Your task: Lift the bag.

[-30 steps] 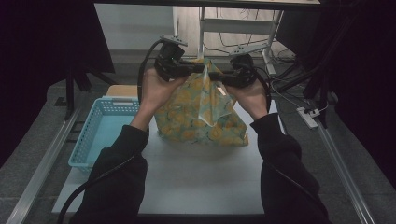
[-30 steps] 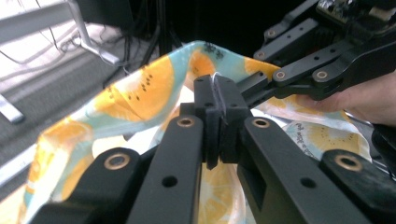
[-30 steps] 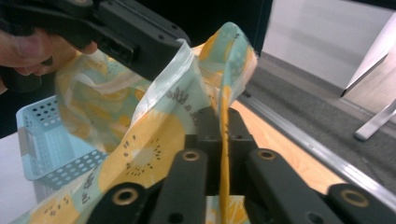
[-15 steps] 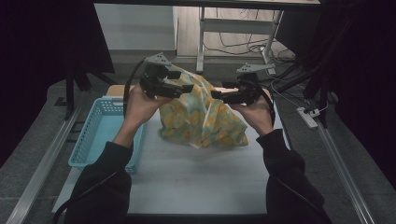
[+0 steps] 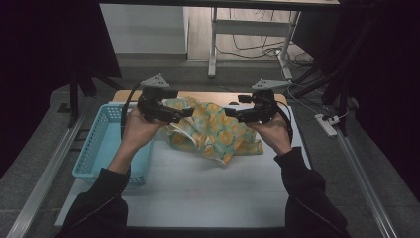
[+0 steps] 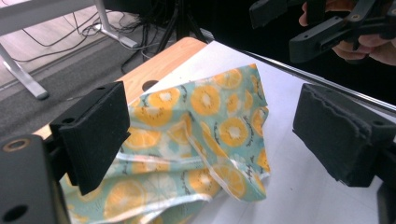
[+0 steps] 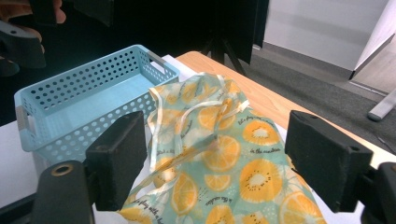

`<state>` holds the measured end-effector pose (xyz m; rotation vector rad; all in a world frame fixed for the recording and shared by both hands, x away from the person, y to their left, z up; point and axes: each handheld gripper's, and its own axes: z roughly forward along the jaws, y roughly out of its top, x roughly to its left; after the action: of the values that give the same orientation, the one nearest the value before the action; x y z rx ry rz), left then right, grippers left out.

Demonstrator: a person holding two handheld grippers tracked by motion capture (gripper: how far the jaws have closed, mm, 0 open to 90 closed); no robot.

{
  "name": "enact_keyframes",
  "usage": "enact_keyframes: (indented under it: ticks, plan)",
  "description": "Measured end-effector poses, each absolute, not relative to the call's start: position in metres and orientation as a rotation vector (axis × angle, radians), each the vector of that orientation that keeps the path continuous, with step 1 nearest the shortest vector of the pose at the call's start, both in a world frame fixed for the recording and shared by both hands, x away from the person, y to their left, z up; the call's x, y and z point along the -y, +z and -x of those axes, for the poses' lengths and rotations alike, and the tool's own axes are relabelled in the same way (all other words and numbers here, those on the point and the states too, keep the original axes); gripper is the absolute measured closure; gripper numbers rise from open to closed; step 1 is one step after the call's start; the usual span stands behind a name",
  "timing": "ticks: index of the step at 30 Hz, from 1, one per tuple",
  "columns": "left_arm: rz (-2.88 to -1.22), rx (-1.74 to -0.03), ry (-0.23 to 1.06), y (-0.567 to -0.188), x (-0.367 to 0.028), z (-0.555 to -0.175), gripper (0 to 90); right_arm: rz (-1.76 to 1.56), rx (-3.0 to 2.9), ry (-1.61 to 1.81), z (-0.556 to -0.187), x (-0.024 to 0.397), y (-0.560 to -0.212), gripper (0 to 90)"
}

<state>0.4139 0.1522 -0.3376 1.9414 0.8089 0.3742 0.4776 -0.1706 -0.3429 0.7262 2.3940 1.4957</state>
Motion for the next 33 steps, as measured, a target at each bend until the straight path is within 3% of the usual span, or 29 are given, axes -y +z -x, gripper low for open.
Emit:
enact_keyframes:
  ticks: [19, 26, 33]
  plan:
    - [-1.971, -0.875, 0.359, -0.377, -0.172, -0.378, 0.4, -0.731, -2.404, 1.460, -0.453, 0.181, -0.369, 11.0]
    - [-1.968, -0.893, 0.349, -0.392, -0.180, -0.360, 0.1, -0.745, -2.411, 1.454, -0.440, 0.184, -0.384, 3.6]
    - [-1.967, -0.920, 0.333, -0.413, -0.190, -0.344, 0.0, -0.750, -2.417, 1.454, -0.426, 0.191, -0.402, 2.6]
